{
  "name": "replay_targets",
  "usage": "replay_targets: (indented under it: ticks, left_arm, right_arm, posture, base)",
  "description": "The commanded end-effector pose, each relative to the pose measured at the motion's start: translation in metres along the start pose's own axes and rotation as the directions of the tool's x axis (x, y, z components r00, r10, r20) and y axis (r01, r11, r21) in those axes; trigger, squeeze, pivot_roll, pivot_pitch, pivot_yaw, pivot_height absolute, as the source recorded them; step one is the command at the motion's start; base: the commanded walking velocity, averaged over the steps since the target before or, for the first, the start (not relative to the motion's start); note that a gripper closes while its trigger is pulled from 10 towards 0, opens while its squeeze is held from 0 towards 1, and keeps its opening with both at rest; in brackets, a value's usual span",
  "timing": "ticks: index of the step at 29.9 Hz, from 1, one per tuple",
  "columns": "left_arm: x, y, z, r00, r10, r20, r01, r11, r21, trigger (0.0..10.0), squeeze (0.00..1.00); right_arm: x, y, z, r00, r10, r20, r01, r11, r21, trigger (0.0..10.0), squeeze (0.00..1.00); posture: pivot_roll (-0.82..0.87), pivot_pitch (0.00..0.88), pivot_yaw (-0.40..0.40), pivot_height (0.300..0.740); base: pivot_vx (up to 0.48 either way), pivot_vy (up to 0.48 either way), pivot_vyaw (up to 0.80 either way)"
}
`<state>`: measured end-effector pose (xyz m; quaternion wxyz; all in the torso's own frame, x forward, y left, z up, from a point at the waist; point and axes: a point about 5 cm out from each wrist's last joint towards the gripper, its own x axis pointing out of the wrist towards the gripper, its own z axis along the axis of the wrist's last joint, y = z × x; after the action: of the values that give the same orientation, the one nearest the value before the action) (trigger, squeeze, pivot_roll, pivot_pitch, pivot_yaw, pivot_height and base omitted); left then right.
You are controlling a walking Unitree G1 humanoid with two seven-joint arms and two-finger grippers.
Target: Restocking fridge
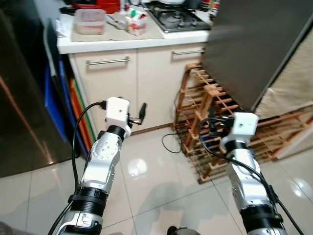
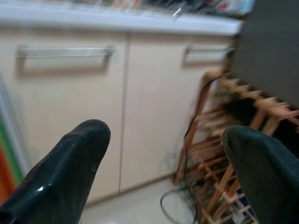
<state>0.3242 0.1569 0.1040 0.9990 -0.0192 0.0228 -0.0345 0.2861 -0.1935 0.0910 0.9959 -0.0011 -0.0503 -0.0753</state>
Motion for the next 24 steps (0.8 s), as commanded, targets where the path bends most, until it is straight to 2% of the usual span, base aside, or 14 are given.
replay_targets:
  ticks: [1,3,4,5,6,7,10,14,24]
  left_arm:
    - [-0.002,0.007,-0.010,0.998,0.021,-0.053,-0.022,1.000,-0.019,10.0,0.00]
    - [0.000,0.003,-0.012,0.998,-0.022,-0.065,0.025,0.999,0.046,10.0,0.00]
    - [0.001,-0.002,-0.008,0.996,-0.075,-0.045,0.079,0.992,0.096,10.0,0.00]
    - [0.002,-0.005,-0.005,0.994,-0.106,-0.033,0.109,0.988,0.110,10.0,0.00]
    - [0.002,-0.005,-0.005,0.994,-0.106,-0.033,0.109,0.988,0.110,10.0,0.00]
    - [0.003,-0.009,-0.001,0.989,-0.148,-0.005,0.148,0.981,0.125,10.0,0.00]
    - [0.006,-0.016,0.010,0.974,-0.223,0.051,0.213,0.966,0.148,10.0,0.00]
    - [0.007,-0.021,0.016,0.959,-0.270,0.082,0.253,0.952,0.170,10.0,0.00]
    - [0.004,-0.029,0.013,0.927,-0.365,0.090,0.346,0.922,0.175,10.0,0.00]
  right_arm:
    - [-0.004,-0.007,0.003,1.000,-0.031,0.003,0.031,0.999,-0.008,10.0,0.10]
    - [-0.010,-0.011,-0.003,0.999,-0.043,-0.022,0.043,0.999,-0.017,10.0,0.11]
    - [-0.013,-0.011,-0.006,0.999,-0.043,-0.032,0.043,0.999,-0.019,10.0,0.11]
    - [-0.014,-0.010,-0.007,0.999,-0.042,-0.032,0.041,0.999,-0.020,10.0,0.11]
    - [-0.014,-0.010,-0.007,0.999,-0.042,-0.032,0.041,0.999,-0.020,10.0,0.11]
    - [-0.014,-0.007,-0.006,0.999,-0.035,-0.029,0.034,0.999,-0.018,10.0,0.11]
    - [-0.012,-0.003,-0.004,0.999,-0.029,-0.026,0.028,0.999,-0.015,10.0,0.11]
    - [-0.010,-0.002,-0.003,0.999,-0.031,-0.027,0.030,0.999,-0.011,10.0,0.11]
    - [-0.010,0.000,-0.003,0.999,-0.021,-0.027,0.021,1.000,-0.014,10.0,0.11]
  posture:
    - [0.09,0.000,-0.040,0.740]
    - [0.09,0.000,-0.038,0.740]
    - [0.09,0.000,-0.037,0.740]
    - [0.09,0.000,-0.037,0.740]
    - [0.09,0.000,-0.037,0.740]
    - [0.08,0.000,-0.033,0.740]
    - [0.08,0.000,-0.030,0.740]
    - [0.08,0.000,-0.030,0.740]
    - [0.08,0.000,-0.029,0.740]
  base:
    - [0.000,0.000,-0.63]
    - [0.000,0.000,-0.63]
    - [0.000,0.000,-0.63]
    - [0.000,0.000,-0.63]
    - [0.000,0.000,-0.63]
    - [0.000,0.000,-0.63]
    - [0.381,-0.162,-0.63]
    - [0.416,-0.127,-0.63]
    - [0.455,0.000,-0.63]
